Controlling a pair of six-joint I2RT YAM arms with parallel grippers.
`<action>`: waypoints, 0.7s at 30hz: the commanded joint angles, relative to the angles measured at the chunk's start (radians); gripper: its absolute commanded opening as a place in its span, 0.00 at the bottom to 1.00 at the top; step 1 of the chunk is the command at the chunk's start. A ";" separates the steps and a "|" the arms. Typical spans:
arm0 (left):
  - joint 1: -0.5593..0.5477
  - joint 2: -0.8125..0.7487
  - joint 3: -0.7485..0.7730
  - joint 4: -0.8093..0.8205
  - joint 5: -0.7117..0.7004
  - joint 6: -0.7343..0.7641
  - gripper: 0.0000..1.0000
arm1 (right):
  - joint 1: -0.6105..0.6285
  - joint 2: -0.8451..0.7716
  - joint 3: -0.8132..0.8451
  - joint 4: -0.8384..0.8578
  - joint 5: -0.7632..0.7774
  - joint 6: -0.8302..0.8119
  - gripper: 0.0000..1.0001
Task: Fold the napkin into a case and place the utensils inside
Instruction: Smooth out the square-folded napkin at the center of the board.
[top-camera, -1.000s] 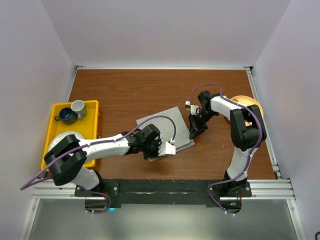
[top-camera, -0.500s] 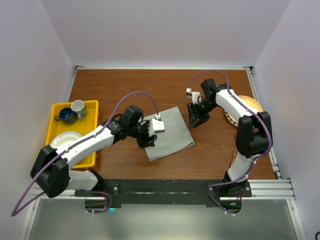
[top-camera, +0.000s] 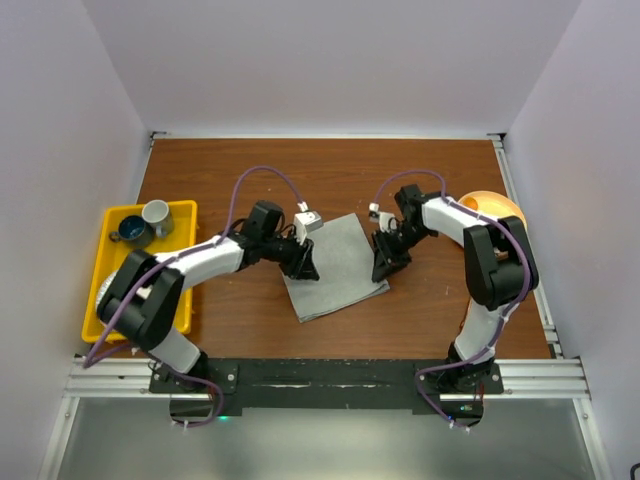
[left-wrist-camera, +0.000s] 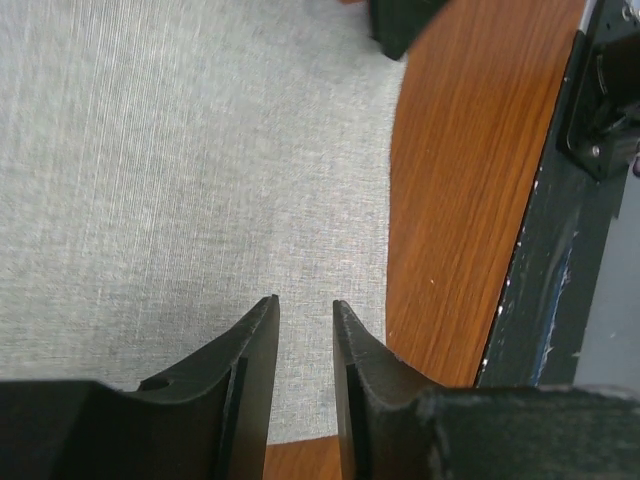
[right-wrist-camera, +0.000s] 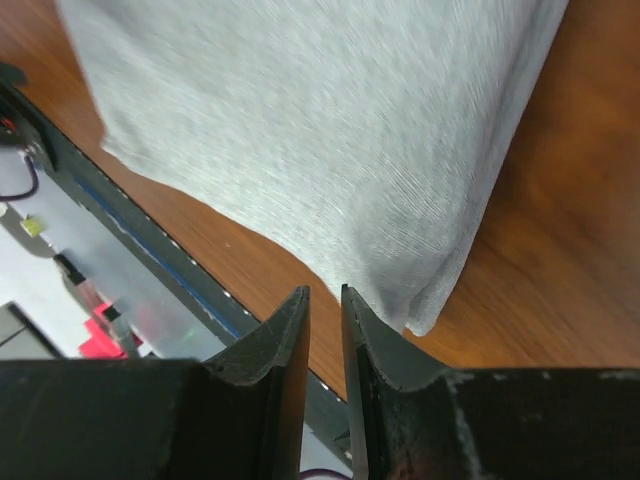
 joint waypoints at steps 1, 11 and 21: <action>0.057 0.093 -0.018 0.100 0.040 -0.137 0.30 | -0.006 0.011 -0.070 0.045 0.019 0.013 0.24; 0.127 0.303 0.061 0.011 0.057 -0.073 0.30 | -0.019 0.102 -0.125 0.077 -0.032 0.013 0.24; 0.191 0.135 0.225 -0.112 0.295 0.208 0.66 | 0.006 -0.201 -0.017 0.232 -0.304 0.130 0.56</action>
